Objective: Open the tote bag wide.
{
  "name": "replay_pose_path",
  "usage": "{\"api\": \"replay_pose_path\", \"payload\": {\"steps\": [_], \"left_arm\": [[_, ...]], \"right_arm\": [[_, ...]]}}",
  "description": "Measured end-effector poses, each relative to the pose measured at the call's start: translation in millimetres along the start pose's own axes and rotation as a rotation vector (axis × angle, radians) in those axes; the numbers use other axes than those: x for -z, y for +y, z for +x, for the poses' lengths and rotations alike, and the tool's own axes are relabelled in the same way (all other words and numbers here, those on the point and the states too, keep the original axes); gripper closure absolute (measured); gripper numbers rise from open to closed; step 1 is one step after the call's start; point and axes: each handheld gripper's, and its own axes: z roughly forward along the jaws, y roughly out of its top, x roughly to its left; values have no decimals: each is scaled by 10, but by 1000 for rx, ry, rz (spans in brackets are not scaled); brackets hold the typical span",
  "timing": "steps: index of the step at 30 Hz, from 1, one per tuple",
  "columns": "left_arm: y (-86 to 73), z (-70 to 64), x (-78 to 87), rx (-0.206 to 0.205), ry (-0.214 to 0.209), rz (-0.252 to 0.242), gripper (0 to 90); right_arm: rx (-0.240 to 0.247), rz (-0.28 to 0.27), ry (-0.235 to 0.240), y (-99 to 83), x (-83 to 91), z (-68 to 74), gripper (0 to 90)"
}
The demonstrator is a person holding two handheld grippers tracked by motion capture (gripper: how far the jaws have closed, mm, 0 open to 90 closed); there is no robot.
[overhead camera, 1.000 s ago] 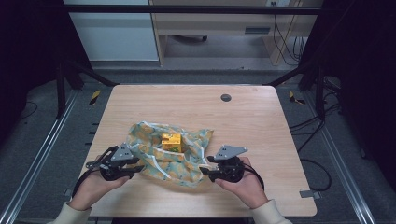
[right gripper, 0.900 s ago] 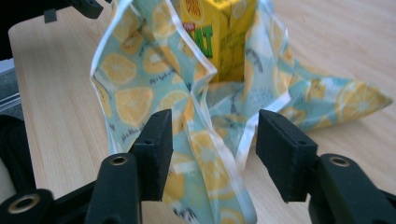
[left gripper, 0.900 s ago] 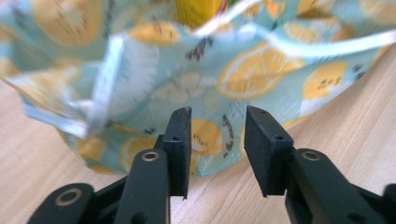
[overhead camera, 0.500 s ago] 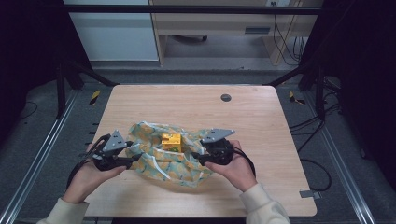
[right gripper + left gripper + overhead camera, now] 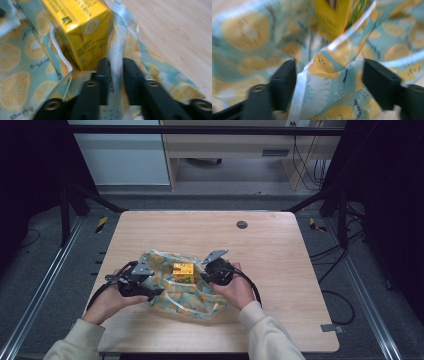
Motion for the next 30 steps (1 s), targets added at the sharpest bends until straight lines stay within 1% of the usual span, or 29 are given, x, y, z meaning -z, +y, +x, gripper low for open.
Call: {"api": "replay_pose_path", "payload": {"steps": [1,2,3,4,5,7,8,9,10,11,12,13,14,15,16,17,18,20,21,22,23,25,27,29,30], "left_arm": [[0,0,0,0,0,0,382],[-51,0,-54,-4,-12,37,480],[-51,0,-54,-4,-12,37,561],[-97,-11,-80,2,-13,51,631],[-110,-13,-74,-1,-10,55,700],[-116,-23,-60,6,-9,48,802],[-112,-46,2,7,-12,34,830],[-112,-46,2,7,-12,34,854],[-110,-60,36,5,-18,23,870],[-111,-79,64,3,-21,18,870],[-121,-94,83,-4,-24,22,881],[-142,-110,85,-8,-30,31,883],[-208,-147,48,-13,-39,64,884],[-208,-147,48,-13,-39,64,885],[-283,-178,2,-16,-51,91,884],[-283,-178,2,-16,-51,91,885],[-310,-187,-9,-16,-56,96,885],[-355,-202,-18,-12,-59,103,885],[-355,-202,-18,-12,-59,103,885],[-376,-198,-28,-7,-61,109,885],[-376,-198,-28,-7,-61,109,885],[-408,-196,-53,-7,-67,123,884],[-416,-199,-62,-5,-69,124,884],[-412,-208,-67,-10,-71,133,883],[-407,-223,-72,-12,-71,136,883]], "right_arm": [[0,0,0,0,0,0,799],[-12,-21,-17,32,34,-46,857],[-21,-34,-24,51,47,-78,870],[-24,-38,-32,72,63,-114,875],[-31,-42,-36,92,72,-153,877],[-44,-54,-44,134,85,-242,879],[-46,-51,-53,155,87,-289,879],[-46,-51,-53,155,87,-289,879],[-63,-55,-65,183,73,-391,880],[-63,-55,-65,183,73,-391,880],[-88,-45,-69,178,20,-494,880],[-105,-33,-68,163,-21,-540,879],[-117,-19,-64,140,-71,-586,880],[-117,-19,-64,140,-71,-586,880],[-149,16,-67,82,-170,-647,882],[-149,16,-67,82,-170,-647,882],[-166,32,-63,30,-252,-682,886],[-179,35,-63,-6,-299,-703,887],[-179,35,-63,-6,-299,-703,887],[-194,34,-61,-31,-324,-718,888],[-194,34,-61,-31,-324,-718,888],[-210,36,-64,-47,-326,-736,886],[-209,36,-67,-49,-322,-740,886],[-201,47,-82,-53,-317,-749,885],[-205,50,-87,-55,-321,-752,884]]}}
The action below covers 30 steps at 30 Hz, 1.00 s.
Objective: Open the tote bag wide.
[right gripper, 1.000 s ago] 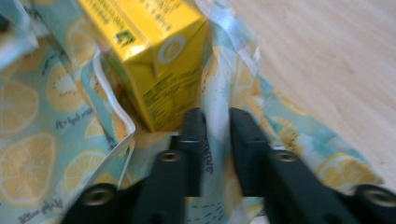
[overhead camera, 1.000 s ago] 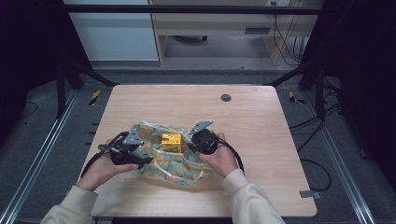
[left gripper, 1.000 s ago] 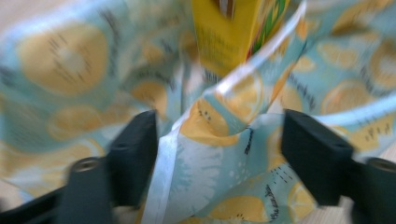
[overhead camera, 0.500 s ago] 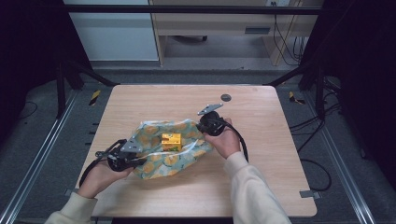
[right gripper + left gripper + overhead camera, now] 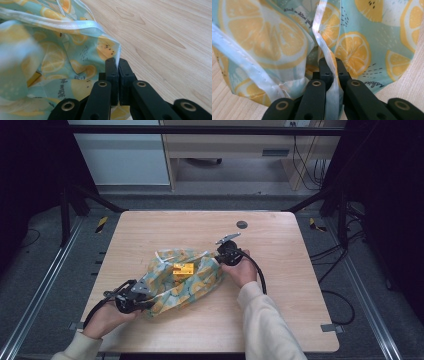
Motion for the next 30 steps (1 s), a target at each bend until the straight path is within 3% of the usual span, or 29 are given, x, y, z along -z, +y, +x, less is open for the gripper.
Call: {"api": "replay_pose_path", "payload": {"steps": [6,8,9,10,11,12,14,15,18,27,28,30], "left_arm": [[-9,-2,-5,1,-4,2,869],[-11,-6,0,1,-1,-10,833],[-8,-11,10,3,3,-25,833],[4,-21,44,7,19,-56,764],[4,-21,44,7,19,-56,743],[21,-30,85,10,41,-82,714],[28,-38,103,13,52,-101,691],[37,-43,123,16,60,-116,652],[77,-60,188,15,87,-147,607],[167,-102,268,20,126,-212,471],[195,-110,313,27,139,-245,460],[211,-112,344,31,146,-259,448]], "right_arm": [[0,-3,0,-12,-6,-16,862],[-4,-8,-4,-11,2,-13,816],[-4,-12,-9,-7,15,-12,774],[9,-37,-27,9,61,-3,680],[9,-37,-27,9,61,-3,680],[14,-51,-47,34,131,16,581],[19,-64,-57,46,172,23,545],[29,-84,-76,76,273,38,470],[29,-119,-92,122,426,38,404],[36,-186,-104,243,723,66,360],[34,-193,-101,245,755,86,354],[41,-201,-97,239,792,110,350]]}}
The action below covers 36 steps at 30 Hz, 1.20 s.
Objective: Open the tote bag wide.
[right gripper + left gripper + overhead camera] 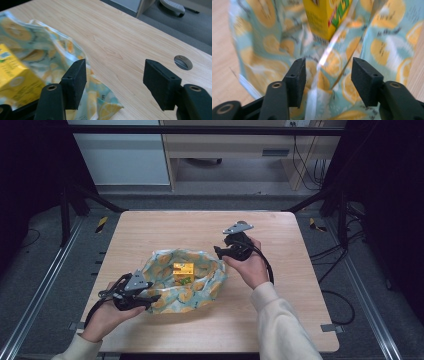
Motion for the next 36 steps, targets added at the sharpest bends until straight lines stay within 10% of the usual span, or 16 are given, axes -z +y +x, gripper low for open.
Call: {"api": "replay_pose_path", "payload": {"steps": [16,29,36], "left_arm": [[250,399,87,30,137,-45,375],[127,597,-290,61,180,-3,350],[80,545,-355,67,144,9,518]], "right_arm": [[34,-54,107,-409,607,424,178],[-65,33,154,-768,201,525,132],[-63,117,190,-916,8,585,391]]}}
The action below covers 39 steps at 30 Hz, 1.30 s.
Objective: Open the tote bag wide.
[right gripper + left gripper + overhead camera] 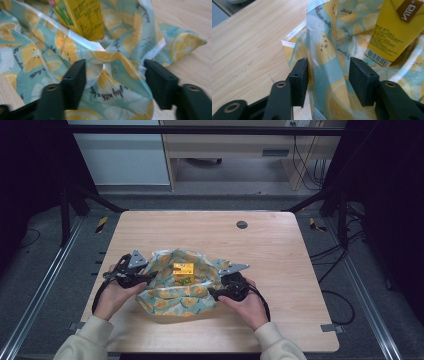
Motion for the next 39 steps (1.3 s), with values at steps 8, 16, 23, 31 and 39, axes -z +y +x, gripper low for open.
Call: {"api": "replay_pose_path", "payload": {"steps": [8,16,23,31,39], "left_arm": [[-34,-26,-23,9,-15,7,655],[-19,-46,3,0,-31,0,768],[-1,-46,32,8,-24,-22,840],[115,-79,189,4,-16,-88,853],[34,-64,32,6,-10,-27,854]], "right_arm": [[-2,72,20,-57,-124,75,339],[52,61,-10,-38,-115,126,603],[67,57,-1,-56,-104,70,833],[59,12,-16,-17,53,-9,868],[27,14,-54,-74,145,-224,870]]}}
